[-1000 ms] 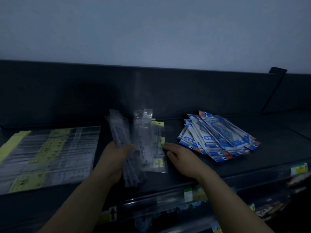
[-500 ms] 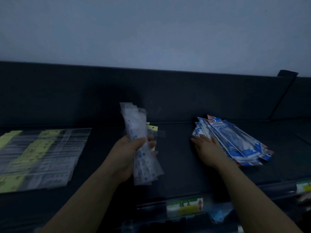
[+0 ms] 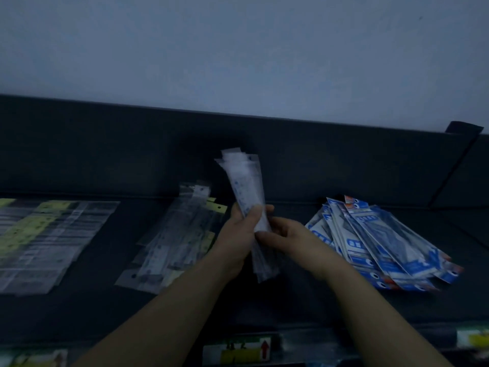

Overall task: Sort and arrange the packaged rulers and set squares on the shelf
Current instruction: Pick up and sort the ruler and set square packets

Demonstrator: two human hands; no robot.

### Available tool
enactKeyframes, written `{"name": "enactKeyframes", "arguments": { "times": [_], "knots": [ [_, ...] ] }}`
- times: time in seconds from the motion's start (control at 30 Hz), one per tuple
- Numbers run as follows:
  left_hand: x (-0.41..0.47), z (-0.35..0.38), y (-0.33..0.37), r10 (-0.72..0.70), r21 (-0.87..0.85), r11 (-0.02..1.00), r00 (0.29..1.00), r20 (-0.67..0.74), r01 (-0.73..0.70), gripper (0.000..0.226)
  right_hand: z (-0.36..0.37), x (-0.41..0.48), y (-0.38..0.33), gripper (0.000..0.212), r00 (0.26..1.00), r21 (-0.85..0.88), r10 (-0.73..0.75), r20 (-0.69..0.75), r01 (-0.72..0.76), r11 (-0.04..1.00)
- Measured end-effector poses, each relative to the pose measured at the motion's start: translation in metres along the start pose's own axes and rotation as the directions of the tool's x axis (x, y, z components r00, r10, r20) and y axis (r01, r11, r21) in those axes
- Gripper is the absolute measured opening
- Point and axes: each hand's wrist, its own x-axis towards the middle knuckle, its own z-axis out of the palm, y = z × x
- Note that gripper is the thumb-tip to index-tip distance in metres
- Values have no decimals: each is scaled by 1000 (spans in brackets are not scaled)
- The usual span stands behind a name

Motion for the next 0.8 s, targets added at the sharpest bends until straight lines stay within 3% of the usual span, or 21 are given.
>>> {"name": "enactKeyframes", "arguments": {
  "times": [0.1,0.13,0.17,0.2,0.23,0.27,0.3,0.47,0.57,0.63,0.73,0.77,0.8],
  "knots": [
    [9,-16,1,52,363,930,998,30,-59,38,-3,7,3,13,999,-27,6,-45,-8,1000],
    [14,-28,1,91,594,798,995,50,-103,40,-8,11,4,13,996,-122,-11,-87,1,993],
    [18,-42,-1,121,829,539,988,96,-147,42,-15,13,5,14,991,-229,-36,-128,6,973],
    [21,-55,-3,109,960,215,982,157,-177,44,-24,15,6,16,985,-317,-57,-166,1,949],
    [21,-66,-5,56,982,-56,982,181,-178,45,-33,16,6,17,980,-380,-68,-189,-10,925],
    [21,-75,-6,4,964,-215,987,159,-155,46,-42,17,6,18,978,-448,-77,-194,-18,894],
    [21,-81,-6,-14,949,-289,992,123,-122,48,-48,17,5,19,980,-529,-92,-178,-17,848],
    [30,-106,-2,51,947,-321,999,11,6,49,-43,19,16,26,1000,-839,-19,6,15,543],
    [32,-112,2,65,944,-322,997,-52,70,49,-36,17,27,38,999,-864,7,54,43,502],
    [28,-107,8,182,979,-189,983,-35,70,56,-38,16,25,36,997,-841,-43,62,75,535],
    [15,-80,14,310,961,148,933,181,-236,79,-37,16,19,35,986,-830,-129,103,157,535],
    [12,-71,13,279,945,155,930,239,-289,80,-35,17,20,38,982,-835,-145,118,177,522],
    [13,-66,10,227,945,99,931,285,-313,76,-34,18,22,42,981,-838,-159,115,181,515]
  ]
}}
